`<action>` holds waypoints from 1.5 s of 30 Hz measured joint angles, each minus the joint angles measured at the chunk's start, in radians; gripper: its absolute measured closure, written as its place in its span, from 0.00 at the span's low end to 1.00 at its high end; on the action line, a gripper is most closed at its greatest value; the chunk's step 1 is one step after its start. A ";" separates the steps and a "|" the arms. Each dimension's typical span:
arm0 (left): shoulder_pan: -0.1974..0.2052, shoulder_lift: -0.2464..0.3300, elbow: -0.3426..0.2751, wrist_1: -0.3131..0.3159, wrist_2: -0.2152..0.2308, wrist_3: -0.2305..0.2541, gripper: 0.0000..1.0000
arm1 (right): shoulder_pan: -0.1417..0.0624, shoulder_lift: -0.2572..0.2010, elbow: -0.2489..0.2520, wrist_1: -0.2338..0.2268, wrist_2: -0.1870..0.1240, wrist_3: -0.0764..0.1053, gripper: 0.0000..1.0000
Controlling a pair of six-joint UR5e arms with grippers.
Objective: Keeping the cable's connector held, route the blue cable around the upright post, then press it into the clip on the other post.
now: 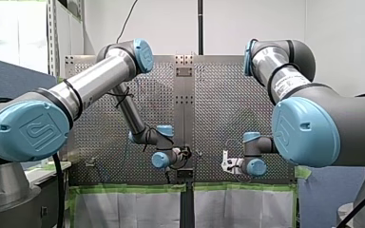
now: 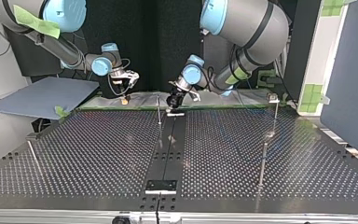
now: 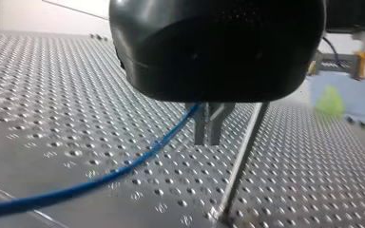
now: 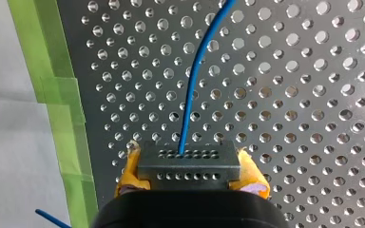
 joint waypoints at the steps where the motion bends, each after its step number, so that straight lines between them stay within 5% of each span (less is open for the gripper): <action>1: 0.002 0.000 0.000 -0.001 0.010 -0.012 0.05 | 0.000 0.000 0.000 0.000 0.000 0.000 1.00; 9: 0.012 0.000 0.000 -0.063 0.005 0.000 0.00 | 0.000 0.000 0.000 0.006 0.000 -0.002 1.00; 21: -0.004 0.001 -0.003 -0.182 -0.112 0.117 0.00 | 0.001 0.000 0.000 0.018 0.001 -0.007 1.00; 29: -0.016 0.060 -0.069 -0.272 -0.201 0.207 0.00 | 0.000 0.000 0.001 0.020 0.002 -0.007 1.00; 40: -0.114 0.091 -0.164 -0.384 -0.318 0.324 0.00 | 0.001 0.000 0.001 0.023 0.002 -0.007 1.00; 45: -0.161 0.112 -0.168 -0.382 -0.366 0.341 0.00 | 0.003 0.000 0.001 0.024 0.002 -0.007 1.00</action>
